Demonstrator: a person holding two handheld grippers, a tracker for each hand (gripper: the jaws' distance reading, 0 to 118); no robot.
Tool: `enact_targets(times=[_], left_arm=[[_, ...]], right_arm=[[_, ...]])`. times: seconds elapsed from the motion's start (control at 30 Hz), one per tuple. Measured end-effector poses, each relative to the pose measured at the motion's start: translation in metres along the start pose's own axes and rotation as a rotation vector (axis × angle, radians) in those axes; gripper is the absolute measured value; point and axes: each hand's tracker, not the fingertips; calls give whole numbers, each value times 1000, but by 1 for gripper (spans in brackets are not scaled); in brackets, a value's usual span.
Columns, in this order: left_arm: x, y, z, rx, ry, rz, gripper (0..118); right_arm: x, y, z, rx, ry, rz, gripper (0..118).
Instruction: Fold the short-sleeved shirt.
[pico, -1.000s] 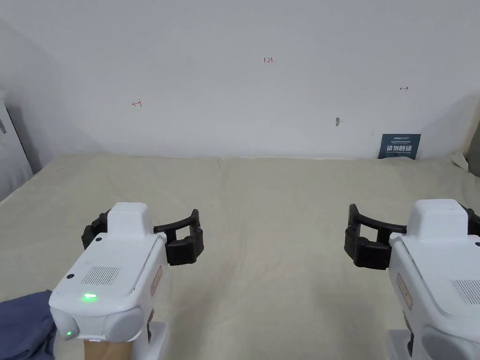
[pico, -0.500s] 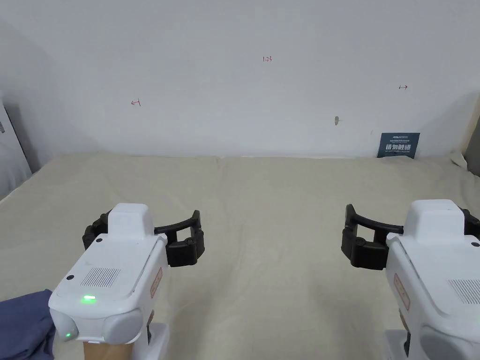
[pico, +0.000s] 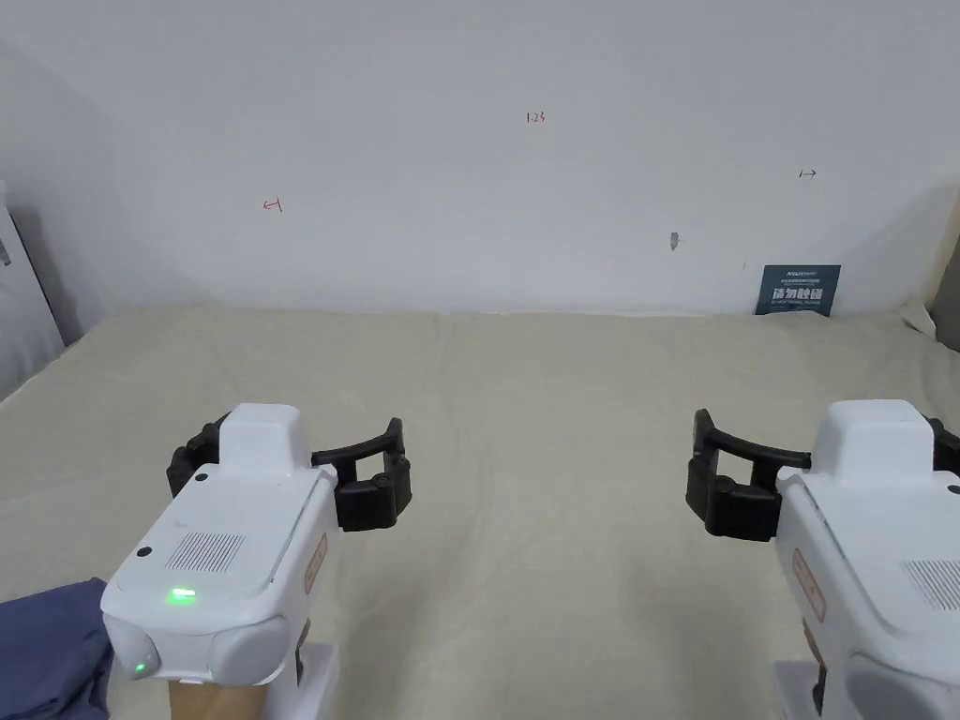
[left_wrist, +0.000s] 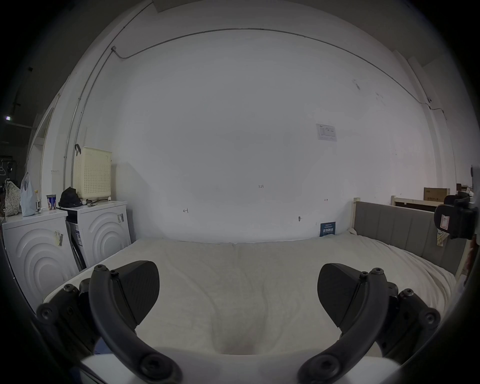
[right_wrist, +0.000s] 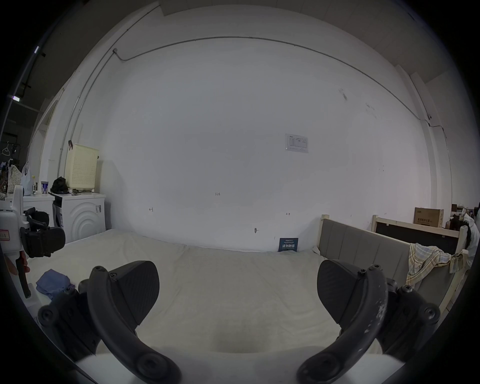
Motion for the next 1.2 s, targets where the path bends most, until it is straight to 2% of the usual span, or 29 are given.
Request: enact_targets(times=[1.2], left_arm=[[-2, 0, 3, 1, 0, 6, 118]], right_arm=[[-2, 1, 0, -6, 17, -2, 118]])
